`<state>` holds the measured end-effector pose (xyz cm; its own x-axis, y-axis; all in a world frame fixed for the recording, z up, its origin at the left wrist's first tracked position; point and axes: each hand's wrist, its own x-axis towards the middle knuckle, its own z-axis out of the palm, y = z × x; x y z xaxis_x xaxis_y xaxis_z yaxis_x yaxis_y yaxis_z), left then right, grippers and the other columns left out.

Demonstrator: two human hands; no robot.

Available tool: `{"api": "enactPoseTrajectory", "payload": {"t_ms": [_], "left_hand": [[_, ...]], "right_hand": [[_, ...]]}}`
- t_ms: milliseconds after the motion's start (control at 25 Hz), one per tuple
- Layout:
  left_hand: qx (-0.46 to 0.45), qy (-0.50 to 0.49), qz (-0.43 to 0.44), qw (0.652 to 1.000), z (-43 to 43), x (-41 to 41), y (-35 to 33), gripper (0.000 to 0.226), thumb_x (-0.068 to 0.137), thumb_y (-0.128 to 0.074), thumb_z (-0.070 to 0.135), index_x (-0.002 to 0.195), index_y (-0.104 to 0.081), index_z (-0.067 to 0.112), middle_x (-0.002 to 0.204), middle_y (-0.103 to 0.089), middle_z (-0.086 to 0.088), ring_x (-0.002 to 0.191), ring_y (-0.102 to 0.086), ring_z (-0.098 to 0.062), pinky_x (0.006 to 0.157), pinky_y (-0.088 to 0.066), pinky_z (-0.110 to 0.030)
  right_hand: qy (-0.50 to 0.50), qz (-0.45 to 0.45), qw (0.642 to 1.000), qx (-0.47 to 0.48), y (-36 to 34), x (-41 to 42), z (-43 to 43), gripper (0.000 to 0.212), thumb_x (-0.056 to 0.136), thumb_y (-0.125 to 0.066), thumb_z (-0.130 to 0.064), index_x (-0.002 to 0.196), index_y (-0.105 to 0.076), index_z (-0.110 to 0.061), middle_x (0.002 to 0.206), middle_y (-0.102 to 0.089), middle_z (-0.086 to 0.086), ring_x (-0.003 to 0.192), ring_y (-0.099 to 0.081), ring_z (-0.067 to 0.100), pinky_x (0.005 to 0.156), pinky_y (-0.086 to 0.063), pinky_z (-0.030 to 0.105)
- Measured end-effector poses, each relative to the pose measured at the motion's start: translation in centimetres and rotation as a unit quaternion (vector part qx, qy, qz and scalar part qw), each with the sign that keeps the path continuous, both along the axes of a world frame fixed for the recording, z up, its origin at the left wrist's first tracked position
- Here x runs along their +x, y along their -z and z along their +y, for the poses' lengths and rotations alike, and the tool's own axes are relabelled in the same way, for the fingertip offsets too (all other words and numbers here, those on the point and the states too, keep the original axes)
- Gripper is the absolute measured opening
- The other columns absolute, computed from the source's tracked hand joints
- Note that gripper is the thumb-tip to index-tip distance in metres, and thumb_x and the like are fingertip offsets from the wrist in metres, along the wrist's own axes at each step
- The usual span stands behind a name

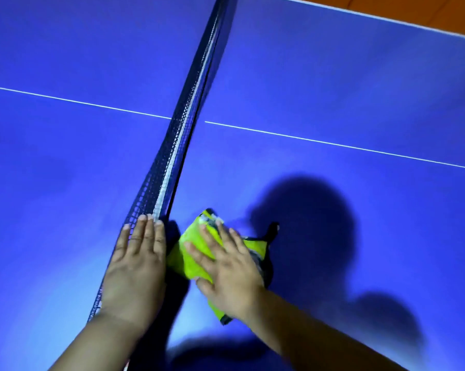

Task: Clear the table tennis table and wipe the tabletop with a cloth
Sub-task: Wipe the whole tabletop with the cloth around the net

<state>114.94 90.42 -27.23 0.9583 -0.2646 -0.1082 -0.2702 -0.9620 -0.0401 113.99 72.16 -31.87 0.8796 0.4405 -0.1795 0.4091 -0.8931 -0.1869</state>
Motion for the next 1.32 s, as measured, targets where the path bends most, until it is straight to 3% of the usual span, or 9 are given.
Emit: {"api": "enactPoseTrajectory", "payload": {"t_ms": [160,320,440,520,600,720,800,1000,1320], "left_hand": [[0.008,-0.028,0.075,0.997,1.4,0.9,1.3,0.109,0.023,-0.09,0.019,0.12,-0.054,-0.014,0.127,-0.051,-0.032,0.118,-0.052,-0.042,0.11,-0.008,-0.041],[-0.008,-0.042,0.085,0.995,1.0,2.0,1.6,0.117,0.026,-0.091,0.04,0.125,-0.052,-0.01,0.132,-0.049,-0.027,0.128,-0.043,-0.033,0.111,-0.008,-0.041],[-0.017,-0.05,0.06,0.997,-0.8,3.1,2.0,0.099,0.057,-0.061,0.059,0.13,-0.049,-0.007,0.137,-0.046,-0.022,0.132,-0.029,-0.026,0.112,-0.007,-0.041],[-0.013,-0.049,0.052,0.997,-2.5,3.8,2.4,0.094,0.064,-0.039,0.061,0.13,-0.048,-0.005,0.138,-0.045,-0.021,0.133,-0.028,-0.026,0.112,-0.007,-0.043],[-0.003,-0.037,0.025,0.999,-4.2,4.3,2.7,0.095,0.064,-0.041,0.063,0.131,-0.048,-0.005,0.139,-0.045,-0.021,0.134,-0.029,-0.026,0.112,-0.007,-0.044],[0.005,0.002,0.011,1.0,-7.6,4.7,3.1,0.104,0.052,-0.075,0.061,0.128,-0.051,-0.005,0.136,-0.048,-0.022,0.131,-0.04,-0.031,0.111,-0.008,-0.045],[-0.001,0.021,0.016,1.0,-10.3,4.9,3.1,0.115,0.035,-0.086,0.058,0.126,-0.053,-0.005,0.133,-0.051,-0.022,0.127,-0.045,-0.034,0.109,-0.011,-0.046],[-0.022,0.073,0.018,0.997,-18.5,5.0,3.0,0.118,0.022,-0.088,0.053,0.122,-0.059,-0.002,0.129,-0.055,-0.02,0.123,-0.05,-0.035,0.103,-0.019,-0.048],[-0.024,0.116,0.002,0.993,-29.2,1.7,3.1,0.11,0.041,-0.081,0.063,0.125,-0.054,-0.004,0.132,-0.053,-0.019,0.127,-0.046,-0.032,0.105,-0.015,-0.045]], "right_hand": [[-0.053,0.002,0.999,-0.01,0.0,2.8,1.4,0.061,0.088,-0.029,-0.052,0.147,-0.03,-0.038,0.16,-0.019,0.0,0.146,-0.019,0.03,0.119,-0.015,0.048],[0.005,0.013,1.0,-0.008,0.0,10.9,1.4,0.059,0.098,-0.032,-0.049,0.152,-0.01,-0.037,0.162,0.006,-0.004,0.148,0.006,0.025,0.119,0.006,0.043],[0.056,-0.006,0.998,0.003,0.3,16.9,1.0,0.058,0.099,-0.032,-0.049,0.152,-0.012,-0.037,0.162,0.001,-0.005,0.149,0.002,0.024,0.12,0.002,0.042],[0.088,-0.007,0.996,0.006,0.4,19.6,0.1,0.058,0.099,-0.032,-0.049,0.152,-0.013,-0.037,0.162,0.0,-0.004,0.149,0.001,0.024,0.12,0.0,0.042],[0.136,-0.008,0.991,0.006,0.4,21.0,-1.9,0.059,0.099,-0.032,-0.048,0.153,-0.013,-0.035,0.162,0.001,-0.003,0.148,0.001,0.026,0.12,-0.002,0.043],[0.233,-0.017,0.972,0.005,0.4,21.5,-8.3,0.059,0.1,-0.031,-0.047,0.153,-0.013,-0.031,0.162,0.0,-0.001,0.148,0.002,0.026,0.12,-0.003,0.042],[0.285,-0.034,0.958,0.005,0.6,20.8,-13.7,0.058,0.1,-0.032,-0.046,0.153,-0.014,-0.031,0.162,-0.002,-0.001,0.149,0.001,0.025,0.12,-0.002,0.041],[0.37,-0.045,0.928,0.001,0.6,18.9,-25.7,0.058,0.1,-0.035,-0.044,0.153,-0.016,-0.031,0.162,-0.006,0.0,0.148,-0.005,0.025,0.118,-0.002,0.039],[0.422,-0.046,0.905,0.011,0.8,13.7,-39.3,0.057,0.101,-0.035,-0.042,0.153,-0.016,-0.027,0.162,-0.006,0.005,0.147,-0.007,0.03,0.118,-0.007,0.041]]}}
